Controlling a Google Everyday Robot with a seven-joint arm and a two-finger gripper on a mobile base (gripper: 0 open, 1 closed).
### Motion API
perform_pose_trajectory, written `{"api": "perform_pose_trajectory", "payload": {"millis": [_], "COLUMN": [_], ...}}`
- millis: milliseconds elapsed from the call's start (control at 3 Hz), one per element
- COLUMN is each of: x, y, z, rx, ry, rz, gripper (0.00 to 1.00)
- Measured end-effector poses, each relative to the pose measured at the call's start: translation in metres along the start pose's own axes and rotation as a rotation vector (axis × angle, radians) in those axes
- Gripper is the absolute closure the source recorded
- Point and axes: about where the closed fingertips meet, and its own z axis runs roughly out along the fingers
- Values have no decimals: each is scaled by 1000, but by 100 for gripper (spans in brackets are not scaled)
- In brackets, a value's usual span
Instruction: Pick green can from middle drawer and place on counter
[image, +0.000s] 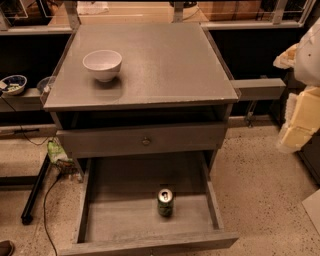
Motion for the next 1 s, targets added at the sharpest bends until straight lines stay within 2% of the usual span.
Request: {"api": "perform_pose_trajectory", "payload": {"millis": [333,667,1000], "x": [0,-1,0], "y": [0,6,13], "z": [0,10,38], "rx": [0,-1,-25], "ry": [0,-36,-70], "rz": [0,-8,-6], "gripper": [0,0,0]}}
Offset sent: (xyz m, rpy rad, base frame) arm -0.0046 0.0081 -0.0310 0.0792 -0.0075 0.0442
